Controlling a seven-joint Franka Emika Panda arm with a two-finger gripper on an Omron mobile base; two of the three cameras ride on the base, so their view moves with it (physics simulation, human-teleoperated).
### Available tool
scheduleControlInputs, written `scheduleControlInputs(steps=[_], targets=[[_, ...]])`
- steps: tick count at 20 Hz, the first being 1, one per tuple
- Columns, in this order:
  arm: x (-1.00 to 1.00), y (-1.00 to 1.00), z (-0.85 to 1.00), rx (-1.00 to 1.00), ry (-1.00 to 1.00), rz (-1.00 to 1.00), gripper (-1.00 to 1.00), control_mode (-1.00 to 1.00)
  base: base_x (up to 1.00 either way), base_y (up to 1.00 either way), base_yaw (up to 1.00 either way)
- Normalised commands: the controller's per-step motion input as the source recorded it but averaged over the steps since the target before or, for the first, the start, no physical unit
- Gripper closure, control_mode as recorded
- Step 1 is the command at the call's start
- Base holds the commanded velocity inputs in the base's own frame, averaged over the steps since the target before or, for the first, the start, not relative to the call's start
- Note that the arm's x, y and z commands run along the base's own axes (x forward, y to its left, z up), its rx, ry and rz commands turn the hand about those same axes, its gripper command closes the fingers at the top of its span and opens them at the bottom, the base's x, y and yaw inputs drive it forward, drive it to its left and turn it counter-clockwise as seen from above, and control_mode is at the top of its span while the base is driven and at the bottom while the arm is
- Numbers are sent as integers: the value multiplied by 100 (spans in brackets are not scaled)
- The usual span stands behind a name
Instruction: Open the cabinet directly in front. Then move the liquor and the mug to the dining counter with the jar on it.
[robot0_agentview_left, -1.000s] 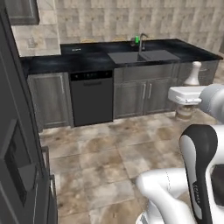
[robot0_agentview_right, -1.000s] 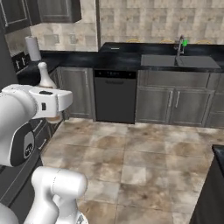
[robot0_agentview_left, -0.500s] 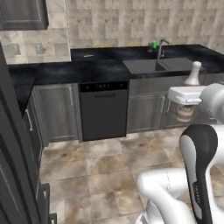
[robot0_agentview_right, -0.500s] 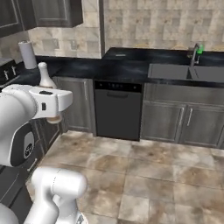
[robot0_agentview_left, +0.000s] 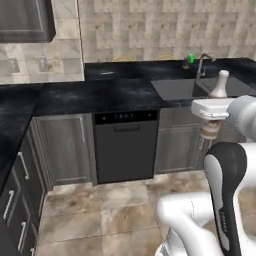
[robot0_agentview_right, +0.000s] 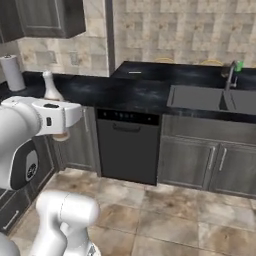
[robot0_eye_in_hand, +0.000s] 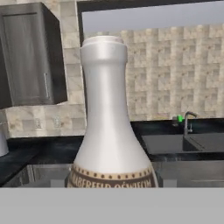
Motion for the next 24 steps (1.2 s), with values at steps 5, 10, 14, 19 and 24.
scheduleControlInputs(steps=[5,10,14,19,24], targets=[[0,0,0,0,0,0,100,100,100,-74,3],[0,0,0,0,0,0,100,100,100,-95,0],[0,0,0,0,0,0,100,100,82,-100,-5],[0,0,0,0,0,0,100,100,49,-97,-56],[0,0,0,0,0,0,100,100,21,-70,-83]])
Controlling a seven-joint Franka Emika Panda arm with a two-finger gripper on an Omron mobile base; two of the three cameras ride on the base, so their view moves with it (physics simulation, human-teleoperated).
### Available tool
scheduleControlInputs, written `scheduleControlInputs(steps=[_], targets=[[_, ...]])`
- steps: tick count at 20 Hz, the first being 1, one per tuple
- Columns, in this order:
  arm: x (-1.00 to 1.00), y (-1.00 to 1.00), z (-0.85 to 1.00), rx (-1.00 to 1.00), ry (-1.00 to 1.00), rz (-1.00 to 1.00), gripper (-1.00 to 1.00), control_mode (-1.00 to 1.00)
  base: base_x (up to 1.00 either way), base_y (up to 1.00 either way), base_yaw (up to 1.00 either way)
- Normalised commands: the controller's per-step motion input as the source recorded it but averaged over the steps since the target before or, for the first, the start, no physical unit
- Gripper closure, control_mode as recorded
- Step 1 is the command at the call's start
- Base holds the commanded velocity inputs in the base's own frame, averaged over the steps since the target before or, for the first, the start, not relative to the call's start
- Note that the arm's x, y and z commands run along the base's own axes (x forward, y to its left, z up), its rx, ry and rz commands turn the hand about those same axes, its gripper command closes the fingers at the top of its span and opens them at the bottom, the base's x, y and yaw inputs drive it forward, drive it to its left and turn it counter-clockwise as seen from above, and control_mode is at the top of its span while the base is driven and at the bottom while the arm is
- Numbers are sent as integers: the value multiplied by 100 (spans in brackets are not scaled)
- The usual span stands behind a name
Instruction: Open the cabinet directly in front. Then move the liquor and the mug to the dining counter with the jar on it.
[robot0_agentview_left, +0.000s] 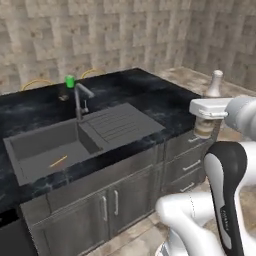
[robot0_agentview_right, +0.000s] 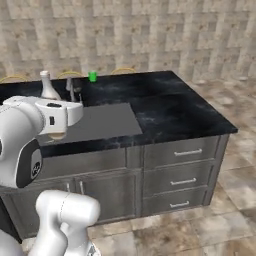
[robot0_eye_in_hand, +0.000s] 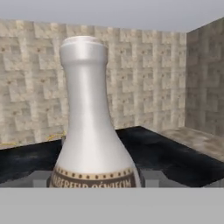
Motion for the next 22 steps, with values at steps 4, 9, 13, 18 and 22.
scheduleControlInputs(steps=[4,9,13,18,22], targets=[[0,0,0,0,0,0,100,100,19,-61,-86],[0,0,0,0,0,0,100,100,58,-78,-71],[0,0,0,0,0,0,100,100,100,-87,-43],[0,0,0,0,0,0,100,100,100,-99,-12],[0,0,0,0,0,0,100,100,100,-100,-3]])
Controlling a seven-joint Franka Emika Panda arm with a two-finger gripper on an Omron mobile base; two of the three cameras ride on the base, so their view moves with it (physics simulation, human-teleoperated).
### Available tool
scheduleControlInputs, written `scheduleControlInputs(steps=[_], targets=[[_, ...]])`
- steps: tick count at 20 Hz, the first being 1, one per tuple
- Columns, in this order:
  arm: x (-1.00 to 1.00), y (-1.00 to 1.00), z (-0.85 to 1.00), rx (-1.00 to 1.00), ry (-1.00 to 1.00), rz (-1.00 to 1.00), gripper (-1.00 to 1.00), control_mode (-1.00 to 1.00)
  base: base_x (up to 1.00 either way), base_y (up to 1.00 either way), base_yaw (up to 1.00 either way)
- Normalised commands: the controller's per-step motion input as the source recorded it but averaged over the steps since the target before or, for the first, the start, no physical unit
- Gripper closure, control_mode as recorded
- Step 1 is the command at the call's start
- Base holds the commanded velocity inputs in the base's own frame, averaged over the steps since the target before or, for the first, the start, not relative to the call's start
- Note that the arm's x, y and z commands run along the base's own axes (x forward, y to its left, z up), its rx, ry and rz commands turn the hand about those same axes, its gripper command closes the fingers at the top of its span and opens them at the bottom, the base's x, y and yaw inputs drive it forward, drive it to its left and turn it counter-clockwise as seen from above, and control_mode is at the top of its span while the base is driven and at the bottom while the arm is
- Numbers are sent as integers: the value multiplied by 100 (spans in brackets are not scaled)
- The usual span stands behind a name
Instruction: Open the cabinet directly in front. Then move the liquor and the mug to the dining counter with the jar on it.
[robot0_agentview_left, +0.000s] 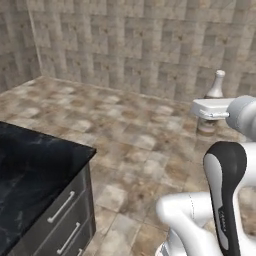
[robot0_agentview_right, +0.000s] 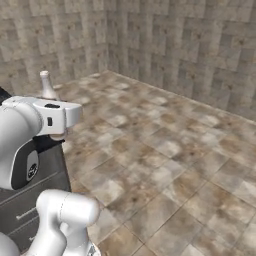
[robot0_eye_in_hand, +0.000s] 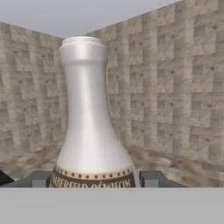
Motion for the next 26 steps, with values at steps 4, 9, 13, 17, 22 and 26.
scheduleControlInputs(steps=[4,9,13,17,22,26], targets=[[0,0,0,0,0,0,100,100,100,-77,1],[0,0,0,0,0,0,100,100,100,-55,7],[0,0,0,0,0,0,100,100,100,-48,12],[0,0,0,0,0,0,100,100,100,-45,16],[0,0,0,0,0,0,100,100,100,-14,36],[0,0,0,0,0,0,100,100,100,-7,45]])
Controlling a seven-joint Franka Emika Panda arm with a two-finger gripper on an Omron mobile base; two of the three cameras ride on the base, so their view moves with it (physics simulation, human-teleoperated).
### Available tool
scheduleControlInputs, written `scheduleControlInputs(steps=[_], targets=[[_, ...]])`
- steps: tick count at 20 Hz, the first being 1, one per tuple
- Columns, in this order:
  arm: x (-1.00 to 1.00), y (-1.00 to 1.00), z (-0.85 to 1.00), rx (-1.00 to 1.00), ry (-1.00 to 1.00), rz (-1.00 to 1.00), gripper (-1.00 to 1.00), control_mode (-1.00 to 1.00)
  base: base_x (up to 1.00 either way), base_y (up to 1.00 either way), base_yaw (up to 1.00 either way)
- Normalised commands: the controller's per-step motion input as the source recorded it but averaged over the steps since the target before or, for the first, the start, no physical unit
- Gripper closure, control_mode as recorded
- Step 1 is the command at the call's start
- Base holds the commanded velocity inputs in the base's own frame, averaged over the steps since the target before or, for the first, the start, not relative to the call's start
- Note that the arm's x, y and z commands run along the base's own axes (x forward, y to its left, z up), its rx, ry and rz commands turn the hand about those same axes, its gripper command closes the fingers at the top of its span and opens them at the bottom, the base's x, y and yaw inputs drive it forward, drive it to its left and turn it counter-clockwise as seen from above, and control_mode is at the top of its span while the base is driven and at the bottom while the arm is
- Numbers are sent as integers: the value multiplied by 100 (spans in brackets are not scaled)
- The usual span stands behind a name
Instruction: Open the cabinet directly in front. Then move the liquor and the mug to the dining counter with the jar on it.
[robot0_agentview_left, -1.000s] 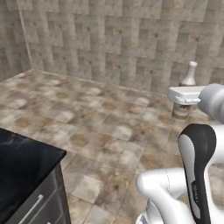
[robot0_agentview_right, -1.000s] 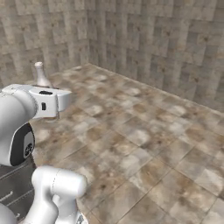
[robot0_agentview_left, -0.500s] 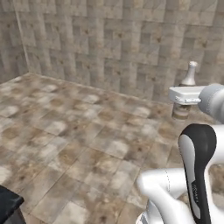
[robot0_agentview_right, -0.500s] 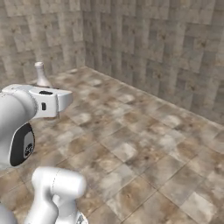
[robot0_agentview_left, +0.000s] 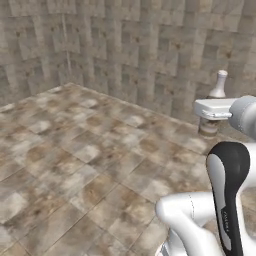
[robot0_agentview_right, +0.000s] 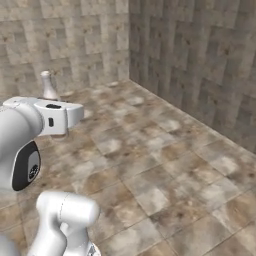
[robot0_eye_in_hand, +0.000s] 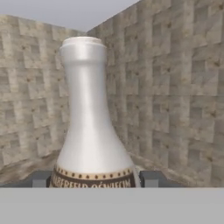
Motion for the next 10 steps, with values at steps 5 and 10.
scheduleControlInputs(steps=[5,10], targets=[[0,0,0,0,0,0,100,100,100,-14,38],[0,0,0,0,0,0,100,100,100,-3,38]])
